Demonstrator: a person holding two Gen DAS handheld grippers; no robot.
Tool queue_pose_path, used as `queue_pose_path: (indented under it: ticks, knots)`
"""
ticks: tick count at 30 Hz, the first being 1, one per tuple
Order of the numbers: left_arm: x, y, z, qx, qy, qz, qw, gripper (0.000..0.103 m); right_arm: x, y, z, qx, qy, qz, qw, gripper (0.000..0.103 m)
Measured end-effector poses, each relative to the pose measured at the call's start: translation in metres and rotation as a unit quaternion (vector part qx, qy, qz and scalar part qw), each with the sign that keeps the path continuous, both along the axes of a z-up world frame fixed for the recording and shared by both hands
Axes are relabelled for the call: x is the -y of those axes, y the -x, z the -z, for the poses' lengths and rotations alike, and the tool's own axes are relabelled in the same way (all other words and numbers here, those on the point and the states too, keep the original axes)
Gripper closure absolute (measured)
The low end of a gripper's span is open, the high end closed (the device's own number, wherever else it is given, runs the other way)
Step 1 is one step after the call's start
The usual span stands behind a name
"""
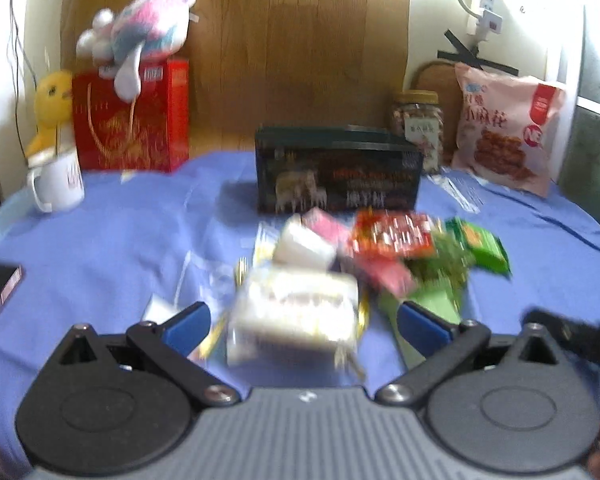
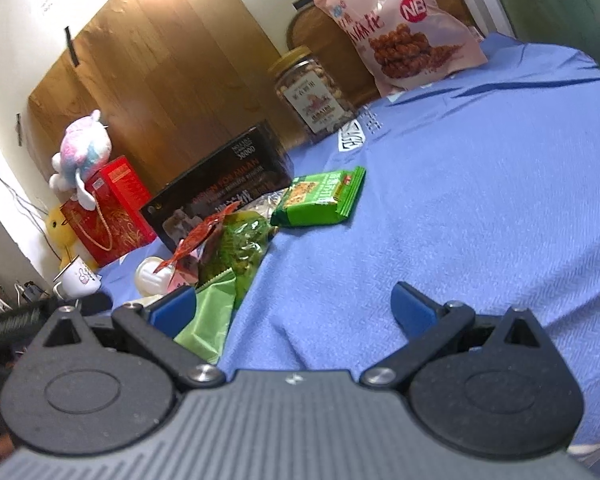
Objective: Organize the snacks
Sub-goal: 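Move the left tool toward the red spicy snack packet, then grasp the red spicy snack packet with the left tool and lift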
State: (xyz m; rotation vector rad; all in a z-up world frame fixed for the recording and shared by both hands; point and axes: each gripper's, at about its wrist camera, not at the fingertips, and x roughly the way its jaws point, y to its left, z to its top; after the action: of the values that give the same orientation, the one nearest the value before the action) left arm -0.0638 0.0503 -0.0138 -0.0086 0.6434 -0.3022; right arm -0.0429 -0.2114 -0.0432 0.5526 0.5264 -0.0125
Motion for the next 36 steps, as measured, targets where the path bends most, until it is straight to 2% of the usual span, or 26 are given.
queue_pose_path:
  ticks: [2, 4, 8, 11, 13, 16, 18, 19, 21, 23, 27, 29, 32, 34, 36]
  knots:
    - [-0.013, 0.003, 0.001, -0.021, 0.012, -0.008, 0.9997, 0.000, -0.003, 0.000, 0.000, 0.002, 0.016, -0.007, 1.000, 0.000]
    - [-0.023, 0.005, 0.001, -0.018, 0.040, -0.015, 0.9989, 0.000, -0.006, 0.001, 0.000, 0.004, 0.033, -0.011, 0.999, 0.000]
    - [-0.031, 0.007, 0.006, -0.002, 0.114, 0.044, 0.9926, 0.000, -0.008, 0.002, 0.002, 0.012, 0.050, -0.014, 0.999, 0.000]
    - [-0.025, 0.000, 0.008, 0.000, 0.138, 0.096, 0.9858, 0.000, -0.010, 0.001, 0.000, 0.005, 0.059, -0.017, 0.998, 0.000]
    - [-0.018, 0.000, 0.007, 0.024, 0.124, 0.106, 0.9863, 0.000, -0.009, 0.005, -0.003, 0.013, 0.055, -0.012, 0.998, 0.005]
    - [-0.007, -0.004, -0.002, 0.066, 0.078, 0.127, 0.9866, 0.000, -0.013, 0.014, -0.011, 0.034, 0.081, -0.008, 0.996, 0.016]
    - [-0.003, -0.008, -0.006, 0.072, 0.066, 0.146, 0.9845, 0.001, -0.018, 0.018, -0.016, 0.047, 0.097, -0.014, 0.994, 0.028]
    - [-0.003, -0.009, -0.006, 0.071, 0.065, 0.155, 0.9832, 0.001, -0.019, 0.019, -0.017, 0.052, 0.100, -0.019, 0.994, 0.031]
    - [-0.003, -0.011, -0.006, 0.056, 0.066, 0.177, 0.9804, 0.006, -0.023, 0.019, -0.019, 0.058, 0.102, -0.032, 0.993, 0.037]
    - [-0.006, -0.014, -0.003, 0.035, 0.066, 0.184, 0.9800, 0.011, -0.027, 0.017, -0.020, 0.060, 0.105, -0.046, 0.992, 0.039]
    - [-0.017, -0.027, 0.005, -0.024, 0.071, 0.183, 0.9803, 0.039, -0.037, 0.008, -0.022, 0.052, 0.108, -0.085, 0.989, 0.049]
    - [-0.026, -0.034, 0.010, -0.047, 0.080, 0.174, 0.9803, 0.047, -0.045, 0.005, -0.025, 0.052, 0.118, -0.106, 0.986, 0.053]
    - [-0.038, -0.041, 0.015, -0.066, 0.094, 0.165, 0.9796, 0.054, -0.056, -0.004, -0.025, 0.044, 0.127, -0.144, 0.980, 0.058]
    - [-0.042, -0.042, 0.016, -0.066, 0.099, 0.167, 0.9787, 0.055, -0.060, -0.012, -0.021, 0.032, 0.124, -0.165, 0.978, 0.063]
    - [-0.040, -0.046, 0.016, -0.063, 0.095, 0.170, 0.9788, 0.056, -0.061, -0.018, -0.015, 0.012, 0.121, -0.169, 0.978, 0.063]
